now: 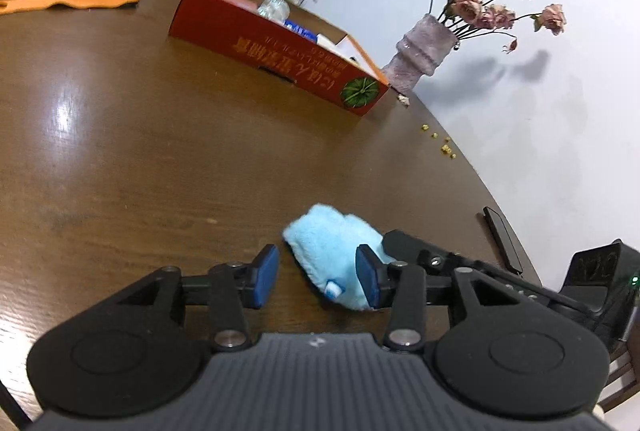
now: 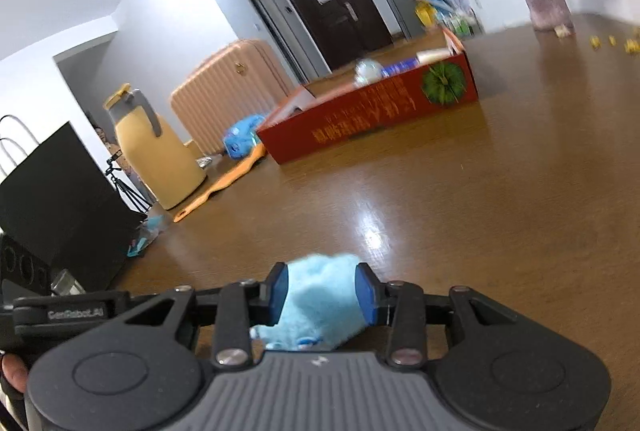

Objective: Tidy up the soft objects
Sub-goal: 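Carry the light-blue plush toy into the box and lower it in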

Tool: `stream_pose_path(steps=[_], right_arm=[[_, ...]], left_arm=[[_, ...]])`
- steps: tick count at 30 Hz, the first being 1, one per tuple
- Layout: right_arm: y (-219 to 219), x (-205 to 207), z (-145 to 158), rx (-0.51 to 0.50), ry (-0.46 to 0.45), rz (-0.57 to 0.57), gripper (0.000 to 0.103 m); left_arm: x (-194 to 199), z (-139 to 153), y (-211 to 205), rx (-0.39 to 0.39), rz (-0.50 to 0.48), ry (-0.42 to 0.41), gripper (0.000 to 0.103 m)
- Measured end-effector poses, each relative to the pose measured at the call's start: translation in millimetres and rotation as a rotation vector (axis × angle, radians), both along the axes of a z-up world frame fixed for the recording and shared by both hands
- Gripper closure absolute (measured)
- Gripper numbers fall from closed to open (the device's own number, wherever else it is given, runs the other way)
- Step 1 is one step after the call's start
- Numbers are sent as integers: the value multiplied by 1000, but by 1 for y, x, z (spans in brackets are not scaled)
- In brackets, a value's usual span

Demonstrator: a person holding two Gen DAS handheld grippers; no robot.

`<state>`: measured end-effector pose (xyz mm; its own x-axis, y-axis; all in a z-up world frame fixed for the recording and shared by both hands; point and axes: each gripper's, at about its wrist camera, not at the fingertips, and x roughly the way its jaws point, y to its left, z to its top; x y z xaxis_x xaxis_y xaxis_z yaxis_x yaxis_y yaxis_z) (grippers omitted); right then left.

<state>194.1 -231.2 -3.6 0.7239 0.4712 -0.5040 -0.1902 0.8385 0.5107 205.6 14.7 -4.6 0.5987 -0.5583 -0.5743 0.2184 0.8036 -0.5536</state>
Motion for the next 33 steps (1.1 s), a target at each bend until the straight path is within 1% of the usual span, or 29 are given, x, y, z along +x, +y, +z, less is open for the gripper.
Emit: stream_pose_path(steps=[5,8,10,12,20,22,24,27,33], right_arm=[[-4,-5,-7,4,6,-4,66],[-5,-5,-12,15,16,-4,66],[-6,-4,-15,40,23,-2,65],[-6,-3,-16,42,21,0,65],[-5,2,-14,41,22,6,74],[-4,3,-12,39,19,4,80],[-3,4,-10,28,21,2,82],[-1,6,-6,7,13,2,83],[-6,10,2,8,1,-8,82]], left_arm=[[1,-5,-6,-21,-20,23,60],[2,-6,-11,-24,-42,20,61],[3,-8,-13,-24,-53,20,65],[5,-10,-15,-26,-57,27,70],[12,-10,-15,-25,-59,24,77],[13,-9,-16,-28,-61,14,77],[15,-7,-18,-29,-62,14,77],[17,1,-25,5,-71,-13,78],[23,9,-30,5,-87,-32,78]])
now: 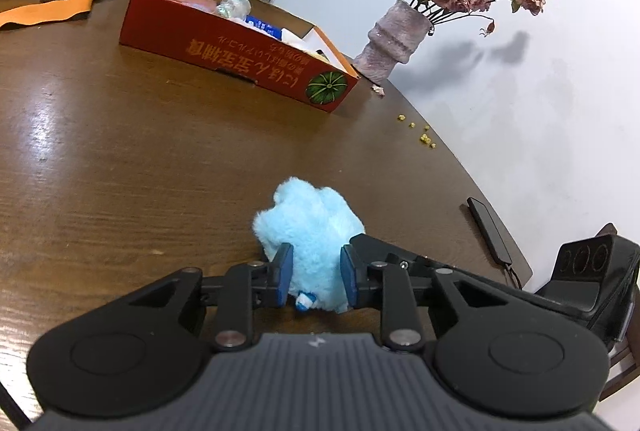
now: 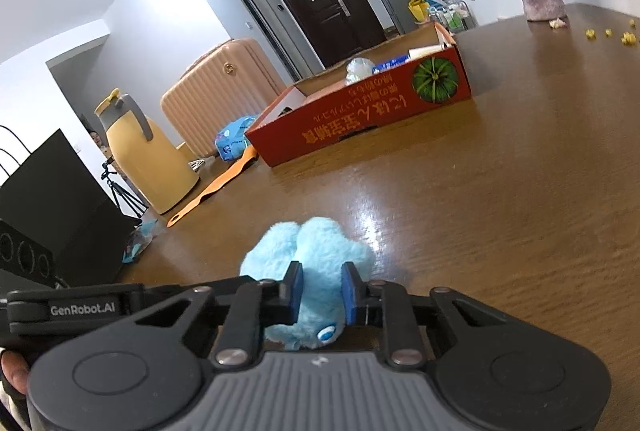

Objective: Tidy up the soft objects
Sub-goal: 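Carry the light-blue plush toy into the box and lower it in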

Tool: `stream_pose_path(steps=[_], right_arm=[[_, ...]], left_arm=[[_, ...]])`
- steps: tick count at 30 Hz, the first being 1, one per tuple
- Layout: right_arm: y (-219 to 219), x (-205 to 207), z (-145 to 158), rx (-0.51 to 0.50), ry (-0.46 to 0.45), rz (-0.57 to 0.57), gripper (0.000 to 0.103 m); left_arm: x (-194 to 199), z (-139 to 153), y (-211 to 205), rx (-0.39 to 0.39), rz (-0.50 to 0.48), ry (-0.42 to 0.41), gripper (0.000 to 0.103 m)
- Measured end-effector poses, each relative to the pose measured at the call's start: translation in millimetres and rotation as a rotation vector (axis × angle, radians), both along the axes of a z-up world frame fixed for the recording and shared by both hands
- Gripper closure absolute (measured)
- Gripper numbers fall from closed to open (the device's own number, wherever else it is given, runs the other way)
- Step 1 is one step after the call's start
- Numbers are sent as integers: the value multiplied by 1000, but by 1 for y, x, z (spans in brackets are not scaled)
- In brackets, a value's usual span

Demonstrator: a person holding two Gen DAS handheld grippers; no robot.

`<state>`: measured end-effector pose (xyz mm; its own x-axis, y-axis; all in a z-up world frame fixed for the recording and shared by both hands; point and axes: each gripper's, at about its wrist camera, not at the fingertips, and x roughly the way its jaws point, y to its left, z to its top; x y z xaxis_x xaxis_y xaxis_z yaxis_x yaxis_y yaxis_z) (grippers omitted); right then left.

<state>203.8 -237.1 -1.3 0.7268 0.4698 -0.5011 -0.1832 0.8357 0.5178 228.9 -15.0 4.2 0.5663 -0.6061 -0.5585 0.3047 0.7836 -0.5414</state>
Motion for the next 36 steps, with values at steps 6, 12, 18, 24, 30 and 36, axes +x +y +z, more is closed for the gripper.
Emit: stream_pose_path(steps=[6,12,18,24,30,36], right_arm=[[-6,13,18,6,-37,-6,82],[-7,27,42,-21,-91,-8,82],[-7,42,54,-29,-121,-5,82],[-7,58,66,-43,-145,-3,82],[-5,76,74,-54,-156,0,82],[-4,90,77,-54,-161,2,82]], left_arm=[[9,20,-4,-9,-9,-45,78],[21,35,-6,-32,1,-91,78],[36,48,-5,-39,-1,-126,78],[51,59,-4,-40,-4,-154,78],[68,67,-4,-39,-4,-172,78],[82,71,-4,-32,-7,-183,77]])
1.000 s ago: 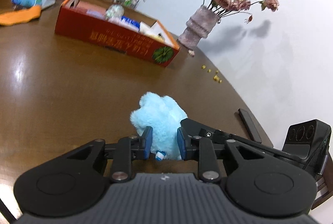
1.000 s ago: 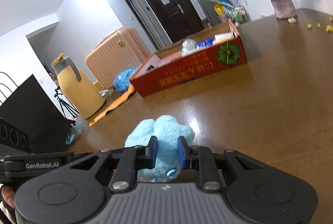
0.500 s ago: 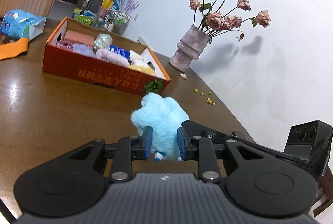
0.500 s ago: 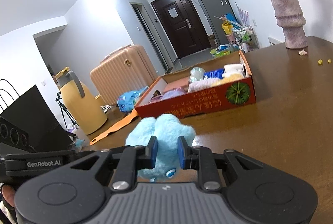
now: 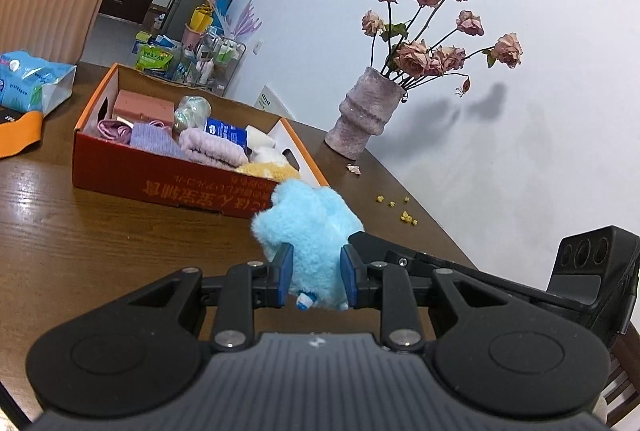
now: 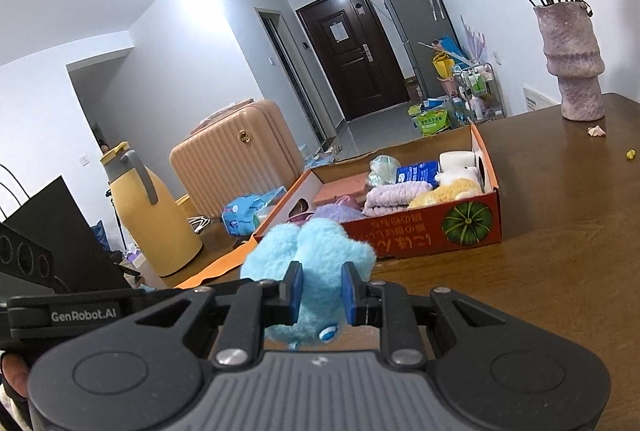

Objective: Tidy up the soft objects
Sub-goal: 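Carry the light-blue plush toy into the box and lower it in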

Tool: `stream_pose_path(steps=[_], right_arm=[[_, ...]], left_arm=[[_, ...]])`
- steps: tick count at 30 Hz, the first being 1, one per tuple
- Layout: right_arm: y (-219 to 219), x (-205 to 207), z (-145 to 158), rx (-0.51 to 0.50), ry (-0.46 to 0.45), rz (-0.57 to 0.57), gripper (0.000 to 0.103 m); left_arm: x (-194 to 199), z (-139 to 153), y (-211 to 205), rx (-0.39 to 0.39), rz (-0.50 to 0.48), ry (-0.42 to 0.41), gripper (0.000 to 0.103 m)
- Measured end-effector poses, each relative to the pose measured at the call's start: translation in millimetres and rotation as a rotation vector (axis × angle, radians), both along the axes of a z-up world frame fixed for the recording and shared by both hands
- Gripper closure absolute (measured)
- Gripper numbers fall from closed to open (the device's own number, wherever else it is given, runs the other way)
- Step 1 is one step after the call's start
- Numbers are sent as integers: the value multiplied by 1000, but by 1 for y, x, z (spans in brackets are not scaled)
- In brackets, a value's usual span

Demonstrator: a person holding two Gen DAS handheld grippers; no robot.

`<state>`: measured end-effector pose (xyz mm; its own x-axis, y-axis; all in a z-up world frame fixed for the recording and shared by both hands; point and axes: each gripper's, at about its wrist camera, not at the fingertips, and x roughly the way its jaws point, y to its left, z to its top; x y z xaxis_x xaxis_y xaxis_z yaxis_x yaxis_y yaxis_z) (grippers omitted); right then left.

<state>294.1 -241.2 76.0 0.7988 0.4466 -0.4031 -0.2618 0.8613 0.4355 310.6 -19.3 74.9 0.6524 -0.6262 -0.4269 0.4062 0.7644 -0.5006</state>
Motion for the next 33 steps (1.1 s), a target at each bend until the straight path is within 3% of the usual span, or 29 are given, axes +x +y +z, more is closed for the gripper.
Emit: stream_pose_path(steps=[33], right_arm=[[2,76,-5,9,18,11,82]], left_arm=[[71,-5,6,14,16,17,78]])
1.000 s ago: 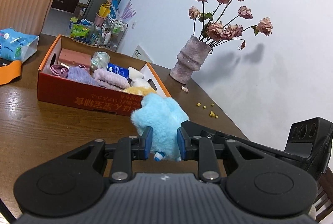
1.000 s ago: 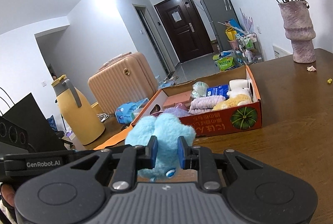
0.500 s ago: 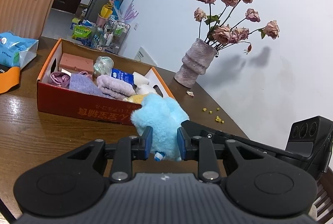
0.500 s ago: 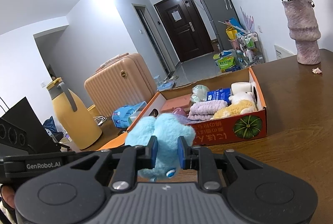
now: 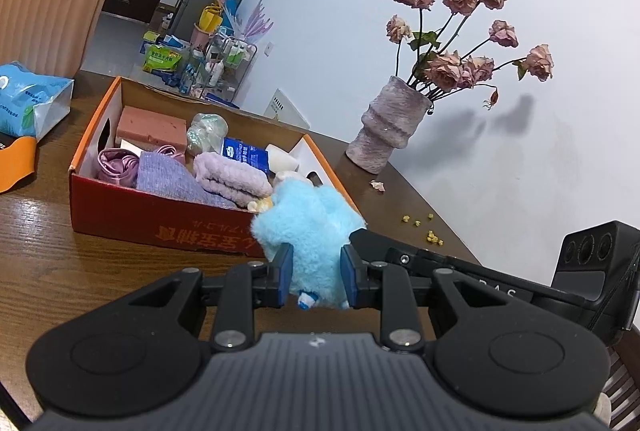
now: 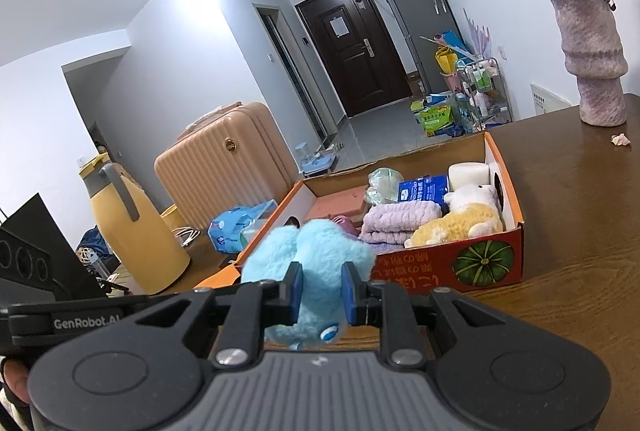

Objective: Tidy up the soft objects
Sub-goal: 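Carry the light-blue plush toy into the box and lower it in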

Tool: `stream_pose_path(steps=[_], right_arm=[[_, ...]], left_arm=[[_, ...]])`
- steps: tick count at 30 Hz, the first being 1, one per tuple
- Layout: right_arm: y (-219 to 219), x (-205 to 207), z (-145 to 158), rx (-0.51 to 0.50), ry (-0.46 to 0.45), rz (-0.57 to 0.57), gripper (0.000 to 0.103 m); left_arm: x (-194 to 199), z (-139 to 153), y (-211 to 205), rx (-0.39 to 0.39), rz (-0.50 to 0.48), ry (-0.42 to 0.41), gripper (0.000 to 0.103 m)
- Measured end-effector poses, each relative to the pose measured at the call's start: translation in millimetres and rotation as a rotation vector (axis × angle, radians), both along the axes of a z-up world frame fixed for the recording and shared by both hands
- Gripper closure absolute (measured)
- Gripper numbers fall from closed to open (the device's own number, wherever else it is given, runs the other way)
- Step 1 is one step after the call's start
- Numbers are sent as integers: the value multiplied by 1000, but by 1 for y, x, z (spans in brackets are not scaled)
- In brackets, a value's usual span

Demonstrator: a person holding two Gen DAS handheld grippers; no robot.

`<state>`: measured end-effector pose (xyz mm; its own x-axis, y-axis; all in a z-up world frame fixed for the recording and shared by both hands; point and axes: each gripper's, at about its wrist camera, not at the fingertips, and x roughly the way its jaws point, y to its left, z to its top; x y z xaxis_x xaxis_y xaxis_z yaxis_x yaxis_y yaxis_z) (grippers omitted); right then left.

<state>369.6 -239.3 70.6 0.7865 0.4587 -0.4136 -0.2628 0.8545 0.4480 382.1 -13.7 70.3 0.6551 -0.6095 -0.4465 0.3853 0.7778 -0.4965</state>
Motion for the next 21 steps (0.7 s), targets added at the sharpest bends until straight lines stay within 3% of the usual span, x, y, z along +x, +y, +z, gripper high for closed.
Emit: stream_pose_path(steps=[21], right_arm=[[-1,48,-10,-2,29,14,82]], left_arm=[[50,-6,-2,34,9,23,78]])
